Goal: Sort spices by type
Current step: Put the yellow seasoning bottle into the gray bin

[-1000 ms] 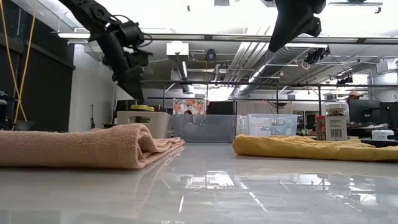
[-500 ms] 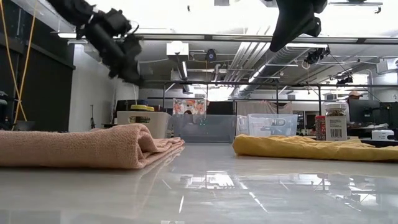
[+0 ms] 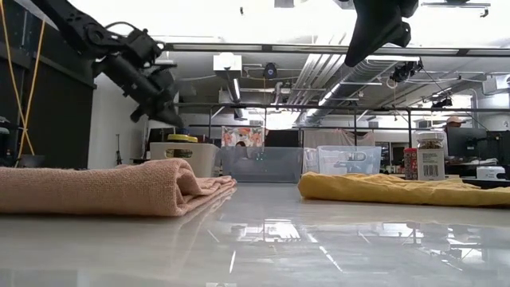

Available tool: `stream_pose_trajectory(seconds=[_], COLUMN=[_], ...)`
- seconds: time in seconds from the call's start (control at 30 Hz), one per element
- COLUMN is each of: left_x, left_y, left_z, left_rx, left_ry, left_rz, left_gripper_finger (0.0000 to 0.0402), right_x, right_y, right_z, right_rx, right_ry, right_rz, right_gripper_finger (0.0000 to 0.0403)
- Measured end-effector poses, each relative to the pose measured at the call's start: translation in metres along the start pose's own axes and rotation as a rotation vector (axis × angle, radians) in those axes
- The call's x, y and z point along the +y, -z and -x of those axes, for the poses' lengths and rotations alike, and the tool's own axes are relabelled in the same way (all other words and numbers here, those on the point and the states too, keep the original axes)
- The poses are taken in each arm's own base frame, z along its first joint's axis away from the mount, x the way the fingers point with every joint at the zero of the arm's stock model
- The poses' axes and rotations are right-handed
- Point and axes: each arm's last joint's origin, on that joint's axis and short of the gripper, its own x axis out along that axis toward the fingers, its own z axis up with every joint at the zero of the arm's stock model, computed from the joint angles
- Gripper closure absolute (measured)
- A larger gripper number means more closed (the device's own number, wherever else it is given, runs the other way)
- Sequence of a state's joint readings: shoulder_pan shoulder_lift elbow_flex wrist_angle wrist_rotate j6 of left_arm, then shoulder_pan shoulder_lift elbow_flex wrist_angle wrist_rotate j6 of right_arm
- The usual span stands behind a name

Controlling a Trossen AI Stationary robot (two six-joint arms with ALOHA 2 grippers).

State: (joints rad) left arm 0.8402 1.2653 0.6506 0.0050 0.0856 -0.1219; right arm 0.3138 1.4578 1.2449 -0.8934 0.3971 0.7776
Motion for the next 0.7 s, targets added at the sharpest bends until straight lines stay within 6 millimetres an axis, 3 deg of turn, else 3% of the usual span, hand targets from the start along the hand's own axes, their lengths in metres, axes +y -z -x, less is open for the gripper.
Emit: stream_pose_trajectory(seconds=[0.5, 0.7], left_x=[0.001, 0.000], left_y=[0.013, 0.008], left_z=[-0.019, -0.015], left_rx=[0.102, 0.089], left_ry=[-0.075, -0.073], left_rz=[-0.031, -0.027], left_gripper_finger=[0.0401, 0.0401], right_x=[0.000, 0.000], right_y=[0.000, 0.000], right_z=[0.000, 0.000], right_rx=[-0.012, -0.012], right_ry=[0.013, 0.012], right_rz=[-0.007, -0.007], right_gripper_finger=[0.0403, 0.0403])
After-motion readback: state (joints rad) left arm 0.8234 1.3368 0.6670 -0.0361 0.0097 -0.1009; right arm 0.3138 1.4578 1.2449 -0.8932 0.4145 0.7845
